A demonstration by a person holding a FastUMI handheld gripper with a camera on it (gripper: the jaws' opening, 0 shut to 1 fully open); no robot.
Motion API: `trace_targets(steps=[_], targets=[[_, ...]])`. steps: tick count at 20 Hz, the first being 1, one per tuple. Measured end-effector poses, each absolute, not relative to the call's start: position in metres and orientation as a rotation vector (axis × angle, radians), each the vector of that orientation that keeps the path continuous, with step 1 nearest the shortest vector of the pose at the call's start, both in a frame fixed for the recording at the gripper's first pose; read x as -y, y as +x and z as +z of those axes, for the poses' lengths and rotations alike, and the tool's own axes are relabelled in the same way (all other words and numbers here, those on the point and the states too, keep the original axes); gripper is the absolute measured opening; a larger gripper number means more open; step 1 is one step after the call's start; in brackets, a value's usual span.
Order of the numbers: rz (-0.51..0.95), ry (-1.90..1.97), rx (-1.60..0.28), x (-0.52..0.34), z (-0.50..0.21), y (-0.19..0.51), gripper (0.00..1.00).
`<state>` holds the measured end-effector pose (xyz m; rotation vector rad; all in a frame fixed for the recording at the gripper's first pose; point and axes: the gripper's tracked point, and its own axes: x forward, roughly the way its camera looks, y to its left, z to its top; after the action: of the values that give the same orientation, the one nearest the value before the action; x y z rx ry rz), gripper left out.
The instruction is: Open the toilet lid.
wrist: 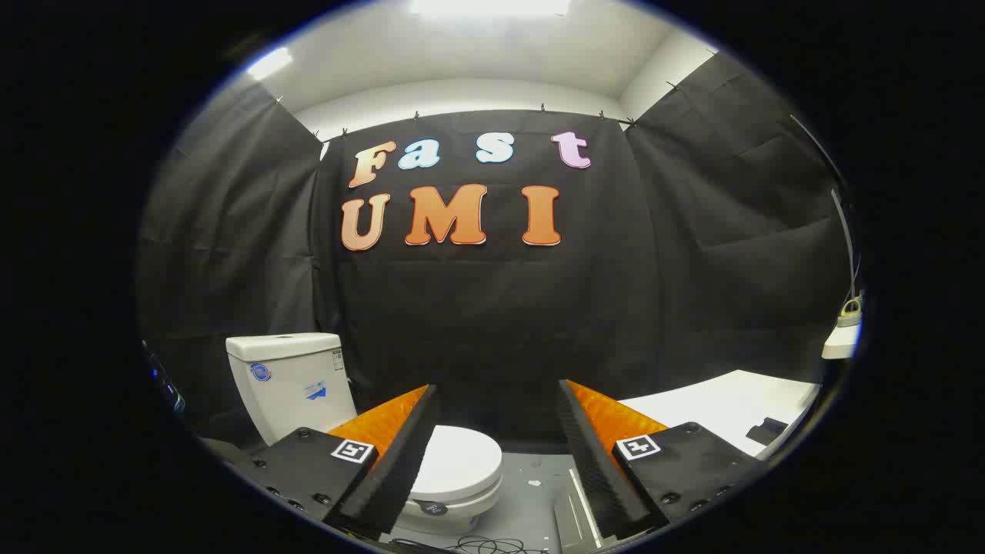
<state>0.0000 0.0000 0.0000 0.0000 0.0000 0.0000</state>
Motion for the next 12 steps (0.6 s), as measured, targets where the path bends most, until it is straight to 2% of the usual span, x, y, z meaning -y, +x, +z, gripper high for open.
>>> trace_targets(steps=[12], targets=[[-0.008, 0.037, -0.014, 0.0047, -0.0054, 0.0003, 0.99]])
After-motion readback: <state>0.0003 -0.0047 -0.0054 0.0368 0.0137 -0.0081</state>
